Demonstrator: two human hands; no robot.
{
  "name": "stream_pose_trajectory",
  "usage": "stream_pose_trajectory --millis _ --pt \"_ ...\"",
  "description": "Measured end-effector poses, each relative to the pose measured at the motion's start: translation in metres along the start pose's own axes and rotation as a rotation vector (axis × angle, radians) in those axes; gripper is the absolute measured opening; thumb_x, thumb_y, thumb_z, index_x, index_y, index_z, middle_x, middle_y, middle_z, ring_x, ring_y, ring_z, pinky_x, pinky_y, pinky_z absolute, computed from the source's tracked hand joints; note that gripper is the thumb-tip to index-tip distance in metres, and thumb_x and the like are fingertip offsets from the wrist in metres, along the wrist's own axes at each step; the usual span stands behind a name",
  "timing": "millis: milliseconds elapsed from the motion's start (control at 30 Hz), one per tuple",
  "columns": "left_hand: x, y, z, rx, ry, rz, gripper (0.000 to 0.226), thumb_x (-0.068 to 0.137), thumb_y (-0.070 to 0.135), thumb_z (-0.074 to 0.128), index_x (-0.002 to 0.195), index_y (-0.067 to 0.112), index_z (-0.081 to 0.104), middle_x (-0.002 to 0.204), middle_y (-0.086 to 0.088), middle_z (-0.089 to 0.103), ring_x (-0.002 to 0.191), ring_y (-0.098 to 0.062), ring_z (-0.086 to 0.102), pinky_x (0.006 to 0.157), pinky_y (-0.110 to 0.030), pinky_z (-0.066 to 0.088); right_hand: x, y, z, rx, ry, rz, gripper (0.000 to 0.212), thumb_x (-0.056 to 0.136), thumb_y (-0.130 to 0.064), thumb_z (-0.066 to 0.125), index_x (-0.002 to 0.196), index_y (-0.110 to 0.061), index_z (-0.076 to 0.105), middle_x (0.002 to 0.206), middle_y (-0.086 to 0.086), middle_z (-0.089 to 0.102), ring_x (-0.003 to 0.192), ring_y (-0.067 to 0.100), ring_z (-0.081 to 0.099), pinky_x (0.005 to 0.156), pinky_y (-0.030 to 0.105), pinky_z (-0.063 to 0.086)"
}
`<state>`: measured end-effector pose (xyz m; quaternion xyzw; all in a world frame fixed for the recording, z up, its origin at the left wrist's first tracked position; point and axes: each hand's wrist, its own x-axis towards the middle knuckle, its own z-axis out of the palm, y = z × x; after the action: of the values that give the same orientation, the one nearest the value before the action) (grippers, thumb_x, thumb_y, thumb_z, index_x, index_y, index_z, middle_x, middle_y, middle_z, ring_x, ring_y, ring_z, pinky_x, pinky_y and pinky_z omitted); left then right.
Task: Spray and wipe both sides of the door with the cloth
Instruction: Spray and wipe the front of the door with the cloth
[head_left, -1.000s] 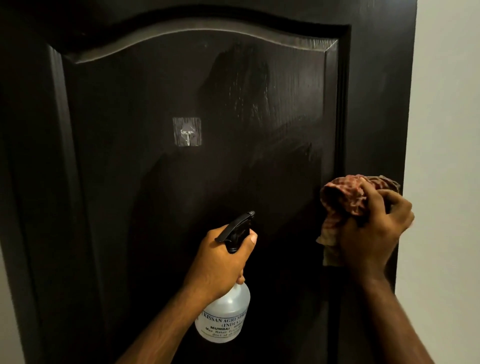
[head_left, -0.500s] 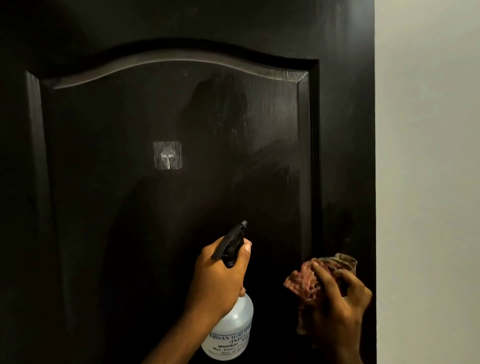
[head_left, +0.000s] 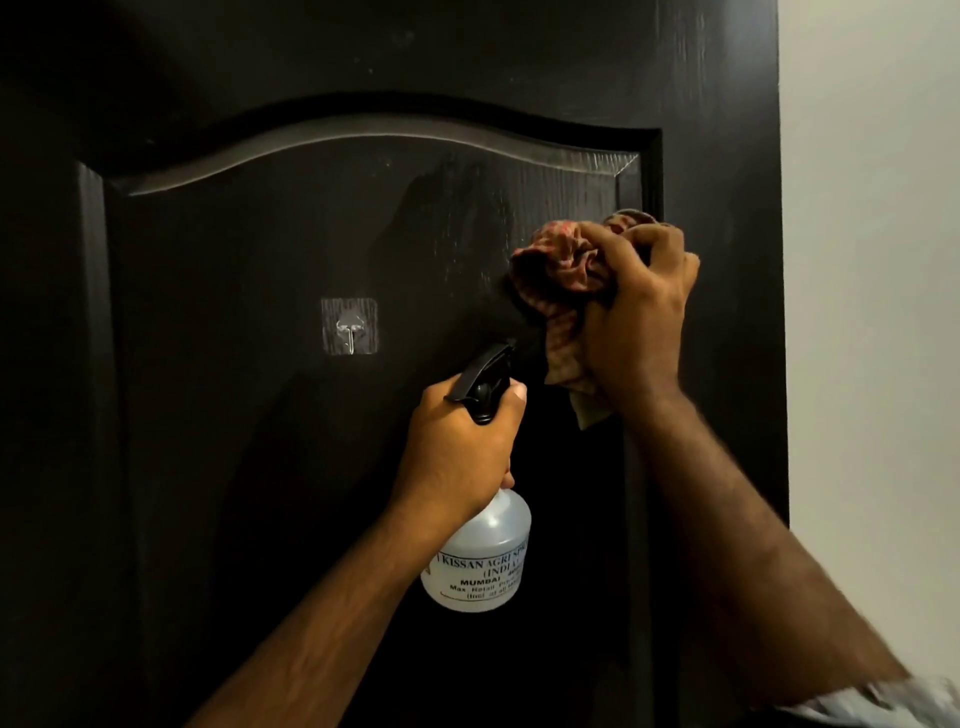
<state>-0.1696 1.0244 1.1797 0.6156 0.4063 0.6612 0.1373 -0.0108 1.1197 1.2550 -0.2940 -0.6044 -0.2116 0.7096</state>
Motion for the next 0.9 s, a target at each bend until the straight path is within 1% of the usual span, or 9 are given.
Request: stream_pose_trajectory --millis 167,267,433,533,633,700,767,833,900 --pt "-0.012 -0.016 -0.007 -0.053 0.018 -0.066 0.027 0.100 0.029 0.071 0.081 0.010 0.068 0.045 0.004 0.052 0.041 -0.015 0.054 0.050 -0.031 0.054 -0.047 0.001 0.008 -0.014 0.106 0.050 0.047 0.097 -0.011 0.065 0.142 -0.023 0.062 0.137 0.019 0.049 0.124 0.038 0.043 0.099 0.037 0.040" --pt "-0.026 -0.034 -0.004 -0.040 0.019 -0.117 0.030 0.099 0.028 0.071 0.073 0.015 0.065 0.045 0.004 0.052 0.041 -0.015 0.054 0.050 -0.031 0.055 -0.108 0.009 0.002 -0.052 0.081 0.078 0.049 0.096 -0.009 0.064 0.144 -0.021 0.063 0.133 0.021 0.050 0.122 0.041 0.042 0.099 0.039 0.040" --pt "-0.044 -0.053 0.010 -0.009 -0.008 -0.170 0.023 0.099 0.031 0.071 0.079 0.019 0.070 0.048 0.006 0.054 0.043 -0.012 0.057 0.049 -0.029 0.055 -0.210 0.024 -0.021 -0.071 0.006 0.054 0.041 0.099 -0.029 0.068 0.140 -0.020 0.067 0.127 0.022 0.054 0.116 0.042 0.047 0.102 0.036 0.039" --pt "-0.059 -0.057 0.022 0.000 -0.067 -0.194 0.020 0.099 0.033 0.070 0.085 0.019 0.072 0.049 0.006 0.055 0.046 -0.013 0.058 0.049 -0.031 0.056 -0.281 0.044 -0.039 -0.126 -0.089 0.029 0.061 0.082 -0.019 0.086 0.139 -0.022 0.065 0.127 0.016 0.052 0.117 0.033 0.046 0.104 0.041 0.046" --pt "-0.070 -0.059 0.029 0.013 -0.116 -0.229 0.016 0.100 0.032 0.070 0.090 0.020 0.073 0.050 0.004 0.055 0.043 -0.014 0.057 0.050 -0.032 0.057 -0.325 0.062 -0.062 -0.129 -0.223 0.004 0.081 0.072 -0.023 0.094 0.144 -0.030 0.060 0.128 0.015 0.056 0.119 0.028 0.044 0.113 0.025 0.033" --pt "-0.075 -0.060 0.033 0.004 -0.130 -0.244 0.016 0.100 0.031 0.070 0.091 0.018 0.073 0.050 0.003 0.055 0.043 -0.015 0.057 0.050 -0.032 0.057 -0.320 0.069 -0.075 -0.139 -0.283 -0.042 0.082 0.073 -0.023 0.094 0.146 -0.033 0.058 0.128 0.016 0.057 0.115 0.032 0.049 0.106 0.031 0.043" --pt "-0.076 -0.060 0.035 -0.003 -0.143 -0.243 0.016 0.100 0.030 0.070 0.091 0.018 0.073 0.049 0.005 0.054 0.043 -0.015 0.056 0.051 -0.033 0.057 -0.286 0.071 -0.080 -0.128 -0.216 -0.030 0.069 0.078 -0.015 0.088 0.140 -0.029 0.063 0.128 0.016 0.056 0.115 0.037 0.052 0.100 0.039 0.051" --pt "-0.075 -0.058 0.040 -0.011 -0.157 -0.237 0.014 0.100 0.031 0.070 0.091 0.020 0.074 0.050 0.005 0.053 0.044 -0.015 0.056 0.051 -0.032 0.056 -0.234 0.075 -0.083 -0.102 -0.066 0.068 0.049 0.088 -0.012 0.078 0.135 -0.020 0.069 0.126 0.018 0.058 0.118 0.040 0.053 0.108 0.028 0.043" --pt "-0.074 -0.058 0.043 -0.025 -0.169 -0.237 0.014 0.100 0.031 0.070 0.091 0.020 0.074 0.051 0.006 0.053 0.045 -0.013 0.056 0.052 -0.030 0.055 -0.183 0.081 -0.087 -0.100 0.047 0.149 0.038 0.097 -0.028 0.061 0.129 -0.013 0.075 0.122 0.019 0.058 0.117 0.040 0.052 0.106 0.018 0.035"
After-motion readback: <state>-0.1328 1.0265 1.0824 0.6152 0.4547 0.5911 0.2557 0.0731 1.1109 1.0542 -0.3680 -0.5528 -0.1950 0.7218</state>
